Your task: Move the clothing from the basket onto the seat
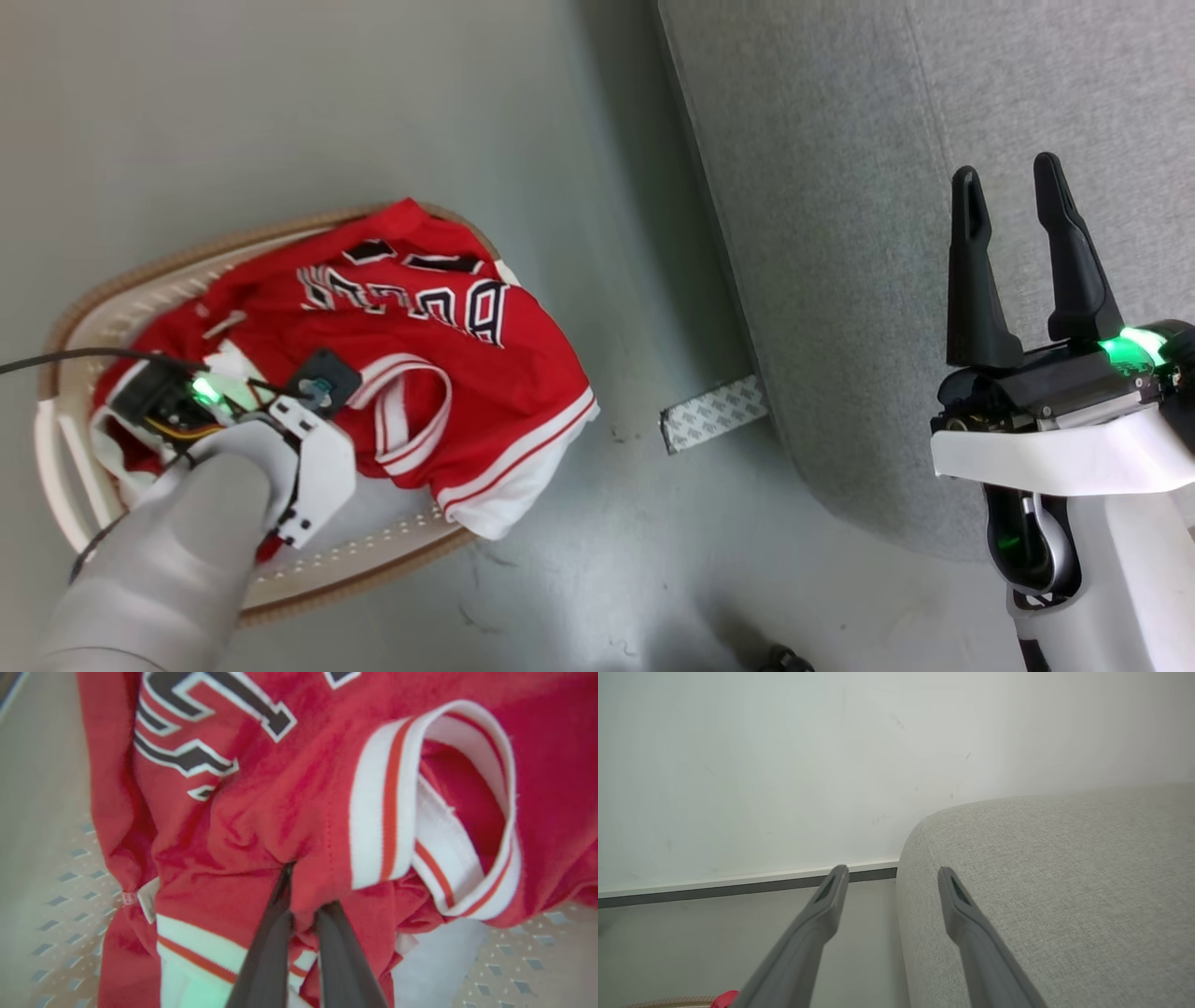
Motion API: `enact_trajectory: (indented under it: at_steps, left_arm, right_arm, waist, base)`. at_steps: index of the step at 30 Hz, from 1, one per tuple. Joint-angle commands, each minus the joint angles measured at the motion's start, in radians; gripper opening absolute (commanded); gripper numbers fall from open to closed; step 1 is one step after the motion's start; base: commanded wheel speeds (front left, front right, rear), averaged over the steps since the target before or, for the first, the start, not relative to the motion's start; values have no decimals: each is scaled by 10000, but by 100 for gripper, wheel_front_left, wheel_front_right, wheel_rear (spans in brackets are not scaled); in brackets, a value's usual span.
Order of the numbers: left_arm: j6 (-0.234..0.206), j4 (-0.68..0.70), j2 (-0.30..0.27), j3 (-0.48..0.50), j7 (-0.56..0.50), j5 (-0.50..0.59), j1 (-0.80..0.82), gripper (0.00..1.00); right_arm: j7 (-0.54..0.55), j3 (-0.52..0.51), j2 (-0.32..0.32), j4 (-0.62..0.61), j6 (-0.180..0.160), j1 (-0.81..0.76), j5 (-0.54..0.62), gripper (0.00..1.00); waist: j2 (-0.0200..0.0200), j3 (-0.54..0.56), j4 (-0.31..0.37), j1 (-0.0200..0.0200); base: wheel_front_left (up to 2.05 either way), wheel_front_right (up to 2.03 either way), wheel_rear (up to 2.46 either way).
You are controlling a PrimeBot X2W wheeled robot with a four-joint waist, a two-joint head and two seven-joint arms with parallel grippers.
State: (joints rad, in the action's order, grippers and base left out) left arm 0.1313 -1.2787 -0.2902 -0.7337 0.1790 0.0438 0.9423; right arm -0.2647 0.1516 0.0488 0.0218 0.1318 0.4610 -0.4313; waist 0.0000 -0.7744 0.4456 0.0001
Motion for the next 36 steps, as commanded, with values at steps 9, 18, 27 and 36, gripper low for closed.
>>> enact_trajectory:
  at_steps: [9, 18, 27, 36]
  left_arm:
    - [-16, 159, 650, -86, 715, -921, -678, 0]
    - [-21, 2074, 1059, 532, 858, -2077, -1991, 0]
    - [-161, 4081, 1207, 1352, 856, -2706, -3481, 0]
    - [-241, 5784, 1399, 2112, 857, -2927, -4447, 0]
  right_arm:
    - [4, -315, 31, 300, -21, -294, 649, 100]
    - [4, -505, 35, 623, -21, -954, 1309, 100]
    - [4, -450, 35, 1012, -21, -1580, 1705, 100]
    - [6, -318, 32, 1240, -21, -2281, 976, 100]
  waist:
    - [0, 1657, -622, -1]
    - [0, 3695, -1461, -1]
    - [0, 5499, -2316, -1]
    - [0, 6894, -3037, -1]
  base:
    - [0, 0, 0]
    - [0, 0, 0]
    - [0, 0, 0]
    - [0, 0, 0]
